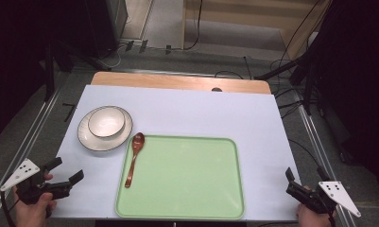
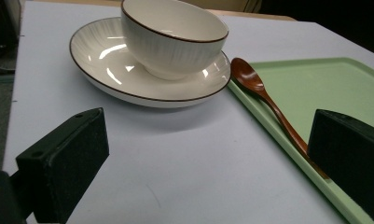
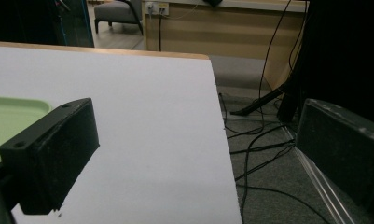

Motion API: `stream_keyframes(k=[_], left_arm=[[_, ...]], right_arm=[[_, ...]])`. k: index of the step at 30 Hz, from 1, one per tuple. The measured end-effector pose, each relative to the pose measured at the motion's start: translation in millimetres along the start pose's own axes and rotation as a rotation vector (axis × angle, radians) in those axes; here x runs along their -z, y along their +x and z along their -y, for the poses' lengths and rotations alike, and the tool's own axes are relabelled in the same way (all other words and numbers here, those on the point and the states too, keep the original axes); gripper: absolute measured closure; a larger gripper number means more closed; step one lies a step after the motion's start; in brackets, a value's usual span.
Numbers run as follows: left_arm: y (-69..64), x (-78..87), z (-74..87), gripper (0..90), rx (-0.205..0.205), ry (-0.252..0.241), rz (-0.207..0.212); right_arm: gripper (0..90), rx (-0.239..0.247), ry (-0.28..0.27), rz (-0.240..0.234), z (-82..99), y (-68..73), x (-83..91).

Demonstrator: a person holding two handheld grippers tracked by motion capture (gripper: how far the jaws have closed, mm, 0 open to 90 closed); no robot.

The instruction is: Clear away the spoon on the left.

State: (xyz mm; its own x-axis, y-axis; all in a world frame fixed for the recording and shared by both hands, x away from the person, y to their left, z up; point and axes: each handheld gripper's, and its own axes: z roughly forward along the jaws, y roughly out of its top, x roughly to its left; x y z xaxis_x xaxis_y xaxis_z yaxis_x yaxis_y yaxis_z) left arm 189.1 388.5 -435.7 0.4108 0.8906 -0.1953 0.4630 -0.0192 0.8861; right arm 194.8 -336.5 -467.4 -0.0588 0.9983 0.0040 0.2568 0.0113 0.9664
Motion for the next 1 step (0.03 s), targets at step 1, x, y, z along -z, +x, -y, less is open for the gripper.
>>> stream_keyframes(k=[1], left_arm=[[0.0,0.0,0.0,0.0,0.000,0.000,0.000]], right_arm=[[0.0,0.000,0.000,0.000,0.0,0.0,0.0]])
